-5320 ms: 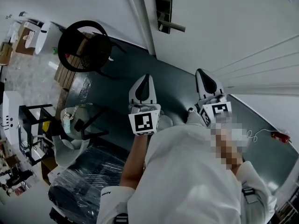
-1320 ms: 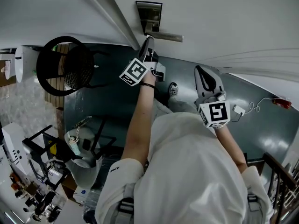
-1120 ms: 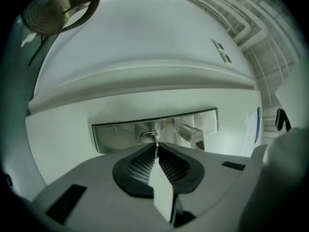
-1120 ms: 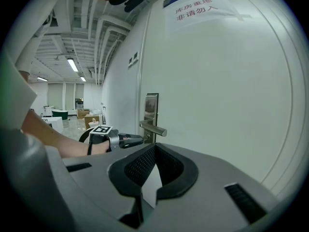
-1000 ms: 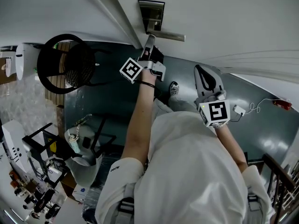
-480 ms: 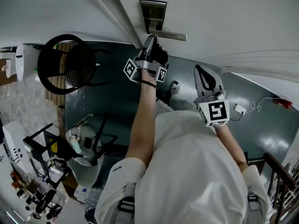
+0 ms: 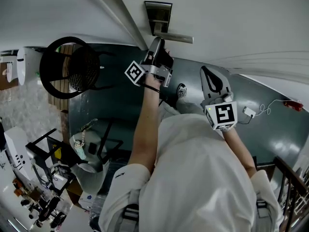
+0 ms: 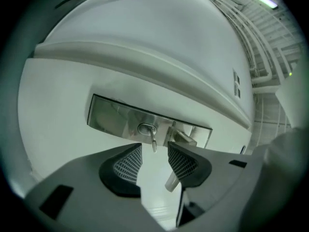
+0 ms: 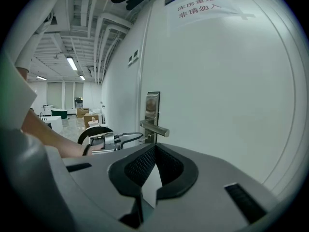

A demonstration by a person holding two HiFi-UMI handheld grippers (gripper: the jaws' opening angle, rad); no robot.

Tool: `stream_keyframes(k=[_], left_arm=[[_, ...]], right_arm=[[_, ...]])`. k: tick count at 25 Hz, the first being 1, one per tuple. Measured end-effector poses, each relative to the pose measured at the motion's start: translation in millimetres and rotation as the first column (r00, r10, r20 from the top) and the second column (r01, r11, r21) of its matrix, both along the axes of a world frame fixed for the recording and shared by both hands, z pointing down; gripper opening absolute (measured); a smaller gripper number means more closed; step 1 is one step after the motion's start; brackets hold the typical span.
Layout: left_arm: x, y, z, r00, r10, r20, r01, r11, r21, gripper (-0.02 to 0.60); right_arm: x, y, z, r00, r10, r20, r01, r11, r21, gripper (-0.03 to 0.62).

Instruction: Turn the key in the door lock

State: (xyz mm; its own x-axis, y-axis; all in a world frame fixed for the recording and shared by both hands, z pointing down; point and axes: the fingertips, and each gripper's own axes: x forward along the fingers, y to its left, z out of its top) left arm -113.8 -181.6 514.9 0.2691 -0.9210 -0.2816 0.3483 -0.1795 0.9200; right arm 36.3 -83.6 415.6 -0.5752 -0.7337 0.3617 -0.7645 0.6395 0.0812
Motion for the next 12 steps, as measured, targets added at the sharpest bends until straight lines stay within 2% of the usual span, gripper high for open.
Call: stream_keyframes(k=[2, 4, 5, 6, 7, 9, 10, 12], left_arm=[[7.2, 6.1, -2.7, 0.996, 0.027, 0.090, -0.029, 0.999, 0.017, 0.167], [11.6, 14.6, 1.8, 0.977, 0.043, 0.209, -0.043, 0.999, -0.006, 0.176], [11.5, 19.1, 4.8, 0.956, 0.050, 0.288, -0.044, 0.999, -0.025, 0.178], [9.8, 23.5, 8.4, 0.920, 0.059, 0.388, -0.045, 0.998, -0.044, 0.178], [6.5, 27.3, 12.8, 0.864, 0.072, 0.497, -0.047, 0.997, -0.062, 0.178], [-0.8, 32.0, 19.6, 0.722, 0.092, 0.686, -0.047, 0.995, -0.084, 0.178], [-3.4, 33.2, 20.1, 0.639, 0.095, 0.764, -0.046, 0.995, -0.086, 0.174], [-5.4, 34.1, 16.7, 0.463, 0.092, 0.882, -0.050, 0.996, -0.077, 0.084]], right_arm=[[-0.3, 1.3, 0.9, 1.000, -0.004, -0.002, 0.004, 1.000, -0.003, -0.008], [-0.2, 2.0, 0.9, 1.000, -0.007, -0.003, 0.007, 1.000, -0.005, -0.008], [0.0, 1.7, 0.7, 1.000, -0.006, -0.003, 0.006, 1.000, -0.006, -0.008], [0.3, 1.0, 0.6, 1.000, -0.004, -0.001, 0.004, 1.000, -0.006, -0.008], [0.9, 0.0, 0.9, 1.000, -0.001, 0.000, 0.001, 1.000, -0.006, -0.008], [2.4, -2.1, 2.1, 1.000, 0.006, 0.002, -0.006, 1.000, -0.007, -0.008], [2.6, -2.6, 2.5, 1.000, 0.006, 0.001, -0.006, 1.000, -0.008, -0.008], [1.4, -1.9, 2.8, 1.000, 0.003, 0.003, -0.003, 1.000, -0.008, -0.008]])
